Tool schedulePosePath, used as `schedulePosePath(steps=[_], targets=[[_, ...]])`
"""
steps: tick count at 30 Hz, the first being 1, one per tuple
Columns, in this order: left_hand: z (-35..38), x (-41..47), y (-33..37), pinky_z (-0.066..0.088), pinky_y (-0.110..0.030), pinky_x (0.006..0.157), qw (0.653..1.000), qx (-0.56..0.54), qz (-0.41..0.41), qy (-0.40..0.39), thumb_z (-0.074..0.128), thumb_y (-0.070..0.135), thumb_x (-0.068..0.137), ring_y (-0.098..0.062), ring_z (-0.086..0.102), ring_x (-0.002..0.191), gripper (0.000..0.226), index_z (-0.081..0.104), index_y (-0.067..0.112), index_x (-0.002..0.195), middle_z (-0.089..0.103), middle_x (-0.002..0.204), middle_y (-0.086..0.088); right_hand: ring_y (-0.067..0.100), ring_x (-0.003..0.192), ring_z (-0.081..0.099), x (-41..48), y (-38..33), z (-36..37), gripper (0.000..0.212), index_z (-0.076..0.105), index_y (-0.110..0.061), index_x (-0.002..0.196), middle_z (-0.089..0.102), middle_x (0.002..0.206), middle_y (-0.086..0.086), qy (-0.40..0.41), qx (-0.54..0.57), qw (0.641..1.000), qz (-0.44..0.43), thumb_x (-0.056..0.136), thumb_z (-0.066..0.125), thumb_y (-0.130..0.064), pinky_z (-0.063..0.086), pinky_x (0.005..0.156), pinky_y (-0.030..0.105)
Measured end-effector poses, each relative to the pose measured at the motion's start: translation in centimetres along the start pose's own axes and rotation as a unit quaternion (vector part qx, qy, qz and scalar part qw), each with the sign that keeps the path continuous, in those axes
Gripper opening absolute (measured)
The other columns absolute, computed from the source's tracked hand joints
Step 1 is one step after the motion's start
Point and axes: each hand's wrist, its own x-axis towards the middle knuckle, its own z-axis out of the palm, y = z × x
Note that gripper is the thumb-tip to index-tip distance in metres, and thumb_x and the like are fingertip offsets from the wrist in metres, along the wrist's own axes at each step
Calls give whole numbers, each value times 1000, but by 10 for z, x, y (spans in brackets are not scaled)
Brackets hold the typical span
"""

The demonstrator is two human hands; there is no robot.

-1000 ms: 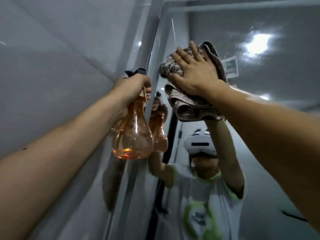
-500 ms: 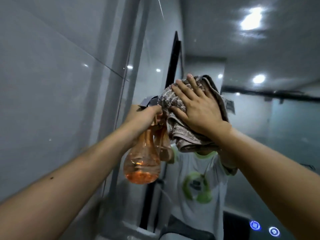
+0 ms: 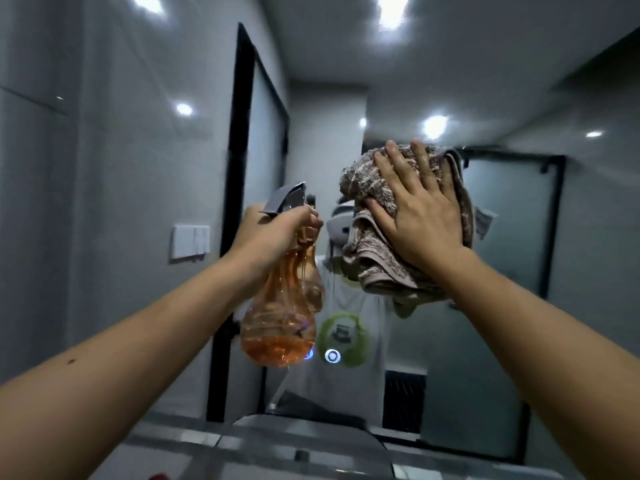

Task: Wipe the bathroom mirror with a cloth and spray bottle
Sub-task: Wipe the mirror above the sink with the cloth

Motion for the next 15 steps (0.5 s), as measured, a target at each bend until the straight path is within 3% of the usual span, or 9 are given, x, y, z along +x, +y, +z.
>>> schedulePosePath(steps=[1,4,8,12,15], targets=[[18,-5,-3,54,-34,77,1000,-10,-3,-3,65,12,68,-18,70,73,3,67,11,70,72,73,-8,7,133,-23,-10,18,-1,66,-8,-29,143,-9,153,-11,-3,0,1000,8,88,13,-58,-28,102,31],[69,-17,-11,50,-54,92,999,-38,-32,-1,67,23,49,-37,67,98,32,70,6,76,71,97,-24,8,134,-23,-37,68,-1,64,-15,-31,138,-17,147,-13,-14,-6,1000,27,85,7,-60,-23,106,33],[120,-32,-16,49,-52,93,997,-55,-57,-21,66,28,45,-35,66,99,31,72,14,73,71,100,-21,9,134,-26,-68,125,-2,67,-18,-33,137,-22,146,-13,-34,-19,998,49,79,-3,-63,-25,105,33],[142,-31,-14,51,-49,93,995,-55,-74,-36,65,28,47,-32,68,97,36,72,12,79,73,98,-18,10,134,-28,-77,139,-4,69,-20,-34,136,-24,145,-12,-37,-20,997,63,76,-4,-64,-30,102,33],[148,-16,-5,55,-35,78,995,-52,-67,-50,62,26,53,-28,68,97,36,71,12,85,73,101,-15,11,133,-30,-66,131,-6,70,-23,-34,136,-28,144,-12,-30,2,996,89,77,-1,-66,-30,102,36]])
